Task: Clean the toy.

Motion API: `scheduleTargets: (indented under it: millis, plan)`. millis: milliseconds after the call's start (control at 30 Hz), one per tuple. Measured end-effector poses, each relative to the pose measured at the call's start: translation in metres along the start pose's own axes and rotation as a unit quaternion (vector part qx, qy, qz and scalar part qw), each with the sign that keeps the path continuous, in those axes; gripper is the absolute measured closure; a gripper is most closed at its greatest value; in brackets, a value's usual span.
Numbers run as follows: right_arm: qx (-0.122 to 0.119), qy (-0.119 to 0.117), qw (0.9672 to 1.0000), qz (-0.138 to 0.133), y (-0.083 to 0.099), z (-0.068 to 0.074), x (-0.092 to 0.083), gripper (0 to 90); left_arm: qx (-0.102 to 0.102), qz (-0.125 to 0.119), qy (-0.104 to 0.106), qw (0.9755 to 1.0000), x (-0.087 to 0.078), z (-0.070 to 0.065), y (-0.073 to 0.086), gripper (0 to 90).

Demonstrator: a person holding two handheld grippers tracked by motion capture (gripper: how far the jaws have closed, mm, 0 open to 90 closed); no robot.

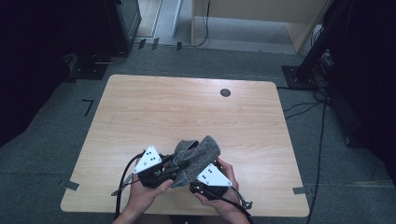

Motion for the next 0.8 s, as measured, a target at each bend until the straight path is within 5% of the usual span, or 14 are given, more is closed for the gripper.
scheduleTargets:
  millis: [100, 167, 200, 267, 367, 433, 500, 567, 733, 800]
  plan:
    - [0.003, 0.002, 1.0, -0.004, -0.002, 0.0, -0.002, 34.4, 0.028, -0.001, -0.012, 0.9995, -0.001, -0.004, -0.002, 56.3]
    - [0.0, 0.002, 1.0, -0.007, -0.004, 0.0, -0.002, 34.4, 0.043, 0.006, -0.049, 0.9979, -0.001, 0.002, -0.001, 58.5]
    - [0.0, 0.002, 1.0, -0.008, -0.005, 0.001, -0.003, 34.4, 0.033, 0.007, -0.058, 0.9977, -0.001, 0.008, 0.0, 58.9]
    - [-0.004, 0.004, 1.0, -0.006, -0.005, 0.003, -0.003, 34.4, -0.011, 0.01, -0.045, 0.9989, -0.002, 0.018, 0.001, 61.0]
    - [-0.004, 0.002, 1.0, -0.006, -0.005, 0.003, -0.002, 34.4, -0.03, 0.009, -0.03, 0.9991, -0.004, 0.019, 0.001, 65.3]
    - [-0.001, -0.002, 1.0, -0.009, -0.005, 0.003, -0.001, 34.4, -0.023, -0.001, 0.0, 0.9997, -0.004, 0.008, -0.001, 64.4]
    - [-0.002, 0.0, 1.0, -0.008, -0.005, 0.003, -0.001, 34.4, 0.011, -0.003, -0.012, 0.9999, -0.003, 0.0, -0.003, 60.8]
    - [-0.002, 0.003, 1.0, -0.008, -0.005, 0.001, -0.002, 34.4, 0.011, 0.001, -0.031, 0.9994, -0.002, 0.005, -0.002, 63.8]
    - [-0.002, 0.009, 0.9998, -0.016, -0.007, -0.002, -0.006, 34.4, -0.077, 0.01, -0.029, 0.9966, -0.005, 0.037, 0.006, 75.9]
    - [0.004, 0.012, 0.9996, -0.025, -0.01, -0.005, -0.009, 34.4, -0.125, 0.007, 0.007, 0.9921, -0.005, 0.044, 0.009, 76.6]
Point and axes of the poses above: each handheld gripper's, and its own axes: x roughly forward along the jaws, y roughly out of its underside, z roughly to its left, the point moved 8 cm from there along x, roughly forward along the jaws, and after that the axes turned 5 degrees about -y, right-handed, at the moved point
